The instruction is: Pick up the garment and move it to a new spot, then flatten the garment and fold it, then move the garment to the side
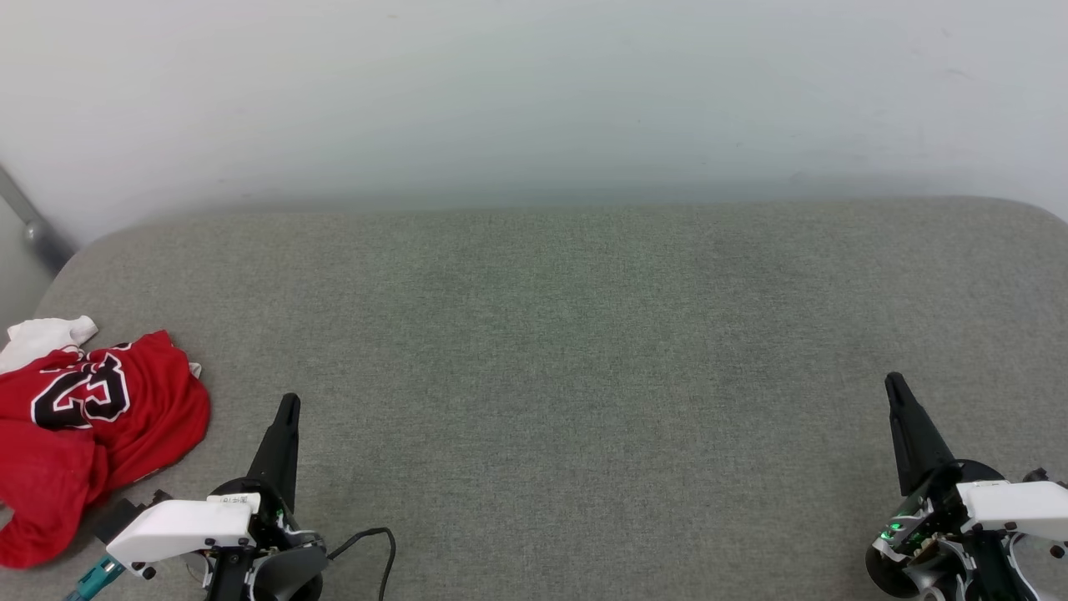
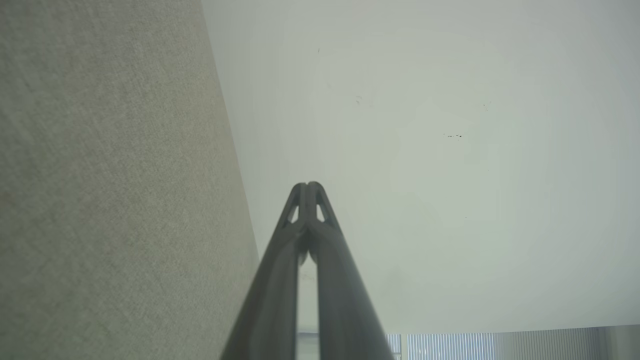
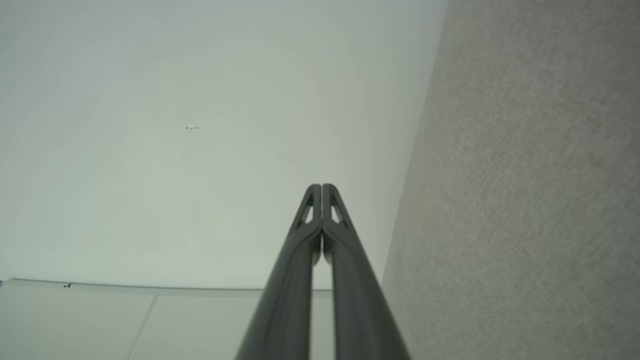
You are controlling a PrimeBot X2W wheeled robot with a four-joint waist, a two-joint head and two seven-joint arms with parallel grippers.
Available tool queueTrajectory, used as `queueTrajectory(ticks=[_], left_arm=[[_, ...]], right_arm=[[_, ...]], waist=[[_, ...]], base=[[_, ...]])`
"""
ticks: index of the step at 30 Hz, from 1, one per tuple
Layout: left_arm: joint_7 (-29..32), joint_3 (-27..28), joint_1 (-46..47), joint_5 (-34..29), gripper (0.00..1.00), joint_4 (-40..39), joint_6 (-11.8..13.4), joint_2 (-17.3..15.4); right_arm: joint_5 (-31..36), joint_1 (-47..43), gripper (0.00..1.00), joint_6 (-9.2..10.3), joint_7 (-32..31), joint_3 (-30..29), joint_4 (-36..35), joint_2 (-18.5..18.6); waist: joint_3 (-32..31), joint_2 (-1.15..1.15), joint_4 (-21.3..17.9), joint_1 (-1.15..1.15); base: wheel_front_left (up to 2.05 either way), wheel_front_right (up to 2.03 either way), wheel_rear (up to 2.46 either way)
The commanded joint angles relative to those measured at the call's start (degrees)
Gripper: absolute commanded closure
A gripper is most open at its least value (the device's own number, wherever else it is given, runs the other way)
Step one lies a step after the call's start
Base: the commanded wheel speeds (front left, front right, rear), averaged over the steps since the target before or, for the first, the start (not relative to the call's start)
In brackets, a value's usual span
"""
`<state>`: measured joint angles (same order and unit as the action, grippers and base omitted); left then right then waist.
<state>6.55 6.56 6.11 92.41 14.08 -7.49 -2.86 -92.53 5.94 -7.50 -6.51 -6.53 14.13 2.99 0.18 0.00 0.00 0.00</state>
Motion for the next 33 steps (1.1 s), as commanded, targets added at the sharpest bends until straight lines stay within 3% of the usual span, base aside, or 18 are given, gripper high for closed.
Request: queueTrajectory(ticks=[1,22,23,33], left_arm=[[0.1,0.1,0.3,0.0,1.00,0.0,-0.1,0.1],[0.1,0.1,0.3,0.0,1.00,0.0,-0.1,0.1],[0.0,0.0,-0.1,0.0,0.00,0.1,0.0,0.0],[-2.1,-2.4,0.3,-0.3,0.00,0.0,0.0,0.0]], right_arm=[[0.2,0.7,1.00,0.03,0.0,0.0,0.1,-0.2],[0.2,0.7,1.00,0.03,0.0,0.0,0.1,-0.2],[0.0,-0.1,0.00,-0.01,0.0,0.0,0.1,0.0],[1.0,-0.5,0.00,0.00,1.4,0.8,-0.4,0.1]], waist=[[0.0,0.00,0.0,0.00],[0.0,0.00,0.0,0.00],[0.0,0.00,0.0,0.00],[0.1,0.00,0.0,0.00]], base=[[0.00,0.00,0.00],[0.00,0.00,0.00],[0.00,0.00,0.00],[0.00,0.00,0.00]])
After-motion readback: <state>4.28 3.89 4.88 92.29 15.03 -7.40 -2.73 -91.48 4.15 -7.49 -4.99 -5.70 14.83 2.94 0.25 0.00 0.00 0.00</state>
